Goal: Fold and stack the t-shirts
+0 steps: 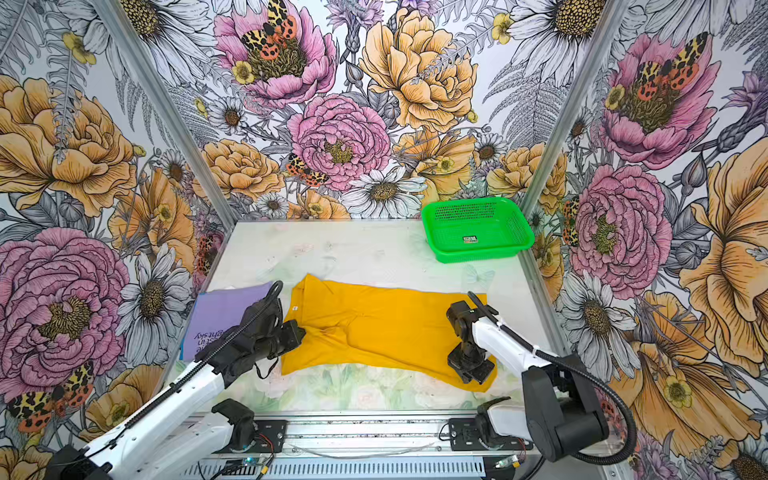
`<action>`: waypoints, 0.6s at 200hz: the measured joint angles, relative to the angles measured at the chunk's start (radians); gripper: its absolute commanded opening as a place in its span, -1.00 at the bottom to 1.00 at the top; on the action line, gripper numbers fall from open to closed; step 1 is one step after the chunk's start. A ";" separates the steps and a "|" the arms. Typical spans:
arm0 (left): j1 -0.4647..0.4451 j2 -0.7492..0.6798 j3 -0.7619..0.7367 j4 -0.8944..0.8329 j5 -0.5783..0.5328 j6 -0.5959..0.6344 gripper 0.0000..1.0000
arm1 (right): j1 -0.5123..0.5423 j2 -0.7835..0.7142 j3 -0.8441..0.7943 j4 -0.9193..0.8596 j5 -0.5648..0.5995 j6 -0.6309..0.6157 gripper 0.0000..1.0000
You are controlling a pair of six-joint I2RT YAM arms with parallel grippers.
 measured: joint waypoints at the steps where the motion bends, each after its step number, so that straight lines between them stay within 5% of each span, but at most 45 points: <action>1: 0.002 0.000 0.000 0.000 0.000 0.002 -1.00 | 0.000 -0.004 -0.002 0.000 0.000 0.002 -1.00; 44: 0.087 0.034 0.020 0.000 0.027 0.053 -1.00 | -0.020 -0.198 -0.083 -0.008 0.026 0.098 -1.00; 81: 0.122 0.086 0.077 0.002 0.063 0.102 -1.00 | -0.034 -0.196 -0.072 0.013 0.042 0.080 -1.00; 93: 0.123 0.097 0.088 0.010 0.069 0.111 -1.00 | -0.033 -0.160 -0.051 0.021 0.043 0.066 -0.57; 120: 0.124 0.117 0.091 0.016 0.070 0.115 -1.00 | -0.018 -0.138 -0.045 0.040 0.035 0.061 -0.20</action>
